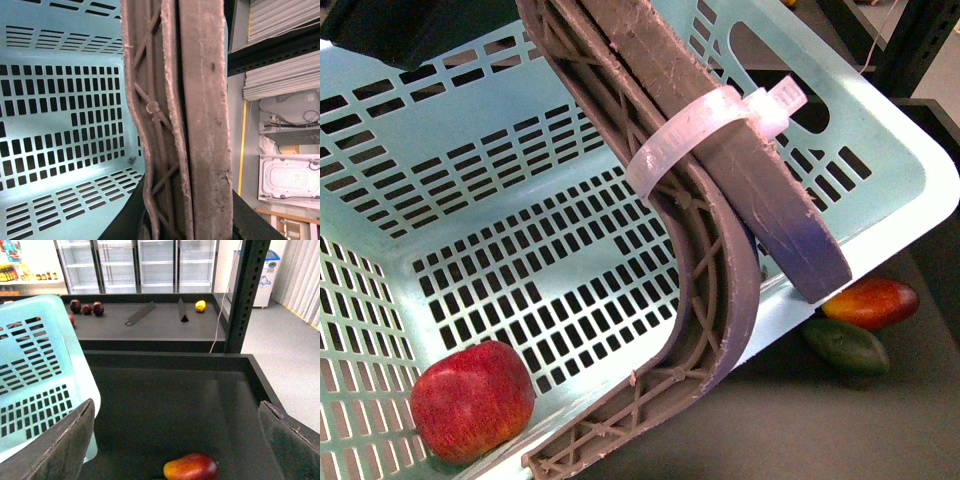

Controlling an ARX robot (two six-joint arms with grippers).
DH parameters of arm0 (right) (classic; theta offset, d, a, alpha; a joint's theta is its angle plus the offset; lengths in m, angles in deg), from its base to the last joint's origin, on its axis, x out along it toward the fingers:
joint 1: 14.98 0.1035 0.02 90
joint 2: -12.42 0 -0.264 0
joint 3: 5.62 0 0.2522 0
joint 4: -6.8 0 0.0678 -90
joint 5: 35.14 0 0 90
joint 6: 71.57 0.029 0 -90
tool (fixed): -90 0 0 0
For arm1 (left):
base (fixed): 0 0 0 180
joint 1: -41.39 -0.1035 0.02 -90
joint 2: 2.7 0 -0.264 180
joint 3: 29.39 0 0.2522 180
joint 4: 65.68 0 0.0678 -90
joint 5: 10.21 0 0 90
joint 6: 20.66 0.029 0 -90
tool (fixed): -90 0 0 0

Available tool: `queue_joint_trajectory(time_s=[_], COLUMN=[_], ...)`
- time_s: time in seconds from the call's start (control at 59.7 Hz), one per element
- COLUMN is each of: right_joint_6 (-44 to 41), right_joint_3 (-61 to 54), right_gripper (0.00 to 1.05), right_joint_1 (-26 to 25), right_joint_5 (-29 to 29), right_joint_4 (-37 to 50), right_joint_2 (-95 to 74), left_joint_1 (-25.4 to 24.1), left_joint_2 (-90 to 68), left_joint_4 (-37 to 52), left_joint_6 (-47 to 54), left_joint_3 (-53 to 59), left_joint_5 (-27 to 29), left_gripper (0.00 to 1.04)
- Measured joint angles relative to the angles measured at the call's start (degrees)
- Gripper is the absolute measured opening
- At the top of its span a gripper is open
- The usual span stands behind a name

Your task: Pick apple with right arm and hold basket with left

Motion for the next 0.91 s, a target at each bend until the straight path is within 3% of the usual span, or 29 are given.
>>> queue_joint_trajectory(time_s=[0.05,0.151,0.235,0.52,0.905], right_joint_6=[0.02,0.02,0.02,0.00,0.00], right_joint_3=[0.00,0.00,0.00,0.00,0.00], right_gripper=[0.96,0.96,0.96,0.96,0.96], right_joint_1=[0.00,0.00,0.00,0.00,0.00], right_joint_5=[0.00,0.00,0.00,0.00,0.02], right_joint_4=[0.00,0.02,0.00,0.00,0.00], right_joint_2=[0.00,0.00,0.00,0.02,0.04], left_joint_1=[0.00,0.22,-0.98,-9.94,-20.20], left_joint_2=[0.00,0.15,0.92,0.70,-9.77], left_joint_4=[0.26,8.87,9.86,9.18,2.45], left_joint_6=[-0.46,-10.45,-18.36,-26.82,-30.73], left_joint_3=[0.02,2.10,3.06,4.85,2.97], left_joint_5=[0.63,13.35,18.45,14.62,13.97], left_gripper=[0.17,0.17,0.17,0.17,0.17])
